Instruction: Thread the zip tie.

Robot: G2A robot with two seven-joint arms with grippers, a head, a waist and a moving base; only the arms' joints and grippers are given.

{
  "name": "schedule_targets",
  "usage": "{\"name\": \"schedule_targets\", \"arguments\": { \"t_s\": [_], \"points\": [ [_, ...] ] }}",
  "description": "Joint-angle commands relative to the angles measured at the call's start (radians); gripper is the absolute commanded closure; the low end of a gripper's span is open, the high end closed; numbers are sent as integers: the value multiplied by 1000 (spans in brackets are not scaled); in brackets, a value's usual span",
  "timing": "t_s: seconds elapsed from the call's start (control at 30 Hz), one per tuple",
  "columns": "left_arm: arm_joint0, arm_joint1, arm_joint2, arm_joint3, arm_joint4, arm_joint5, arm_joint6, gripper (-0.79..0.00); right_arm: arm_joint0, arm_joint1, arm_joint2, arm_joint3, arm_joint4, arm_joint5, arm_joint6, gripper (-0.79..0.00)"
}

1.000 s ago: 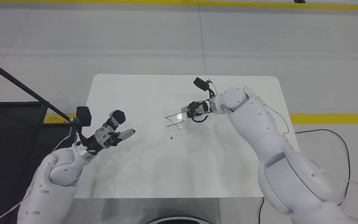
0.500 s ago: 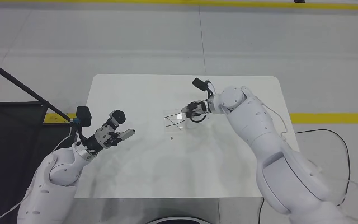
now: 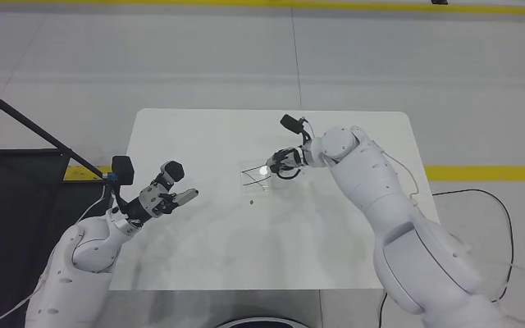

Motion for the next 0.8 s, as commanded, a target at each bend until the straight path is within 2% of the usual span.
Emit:
{"name": "schedule_targets", "arguments": {
  "t_s": [0.0, 0.27, 0.37, 0.77],
  "points": [
    [0, 0, 0, 0, 0, 0, 0, -785, 1, -1, 2, 2, -3, -2, 2, -120],
    [0, 0, 0, 0, 0, 0, 0, -785, 1, -5, 11, 4, -11, -5, 4, -55],
    [0, 0, 0, 0, 0, 0, 0, -785, 3, -5, 16, 7, -13, -9, 4, 0],
    [0, 0, 0, 0, 0, 0, 0, -785, 3, -2, 37, 13, -16, -31, 6, 0]
  ]
}}
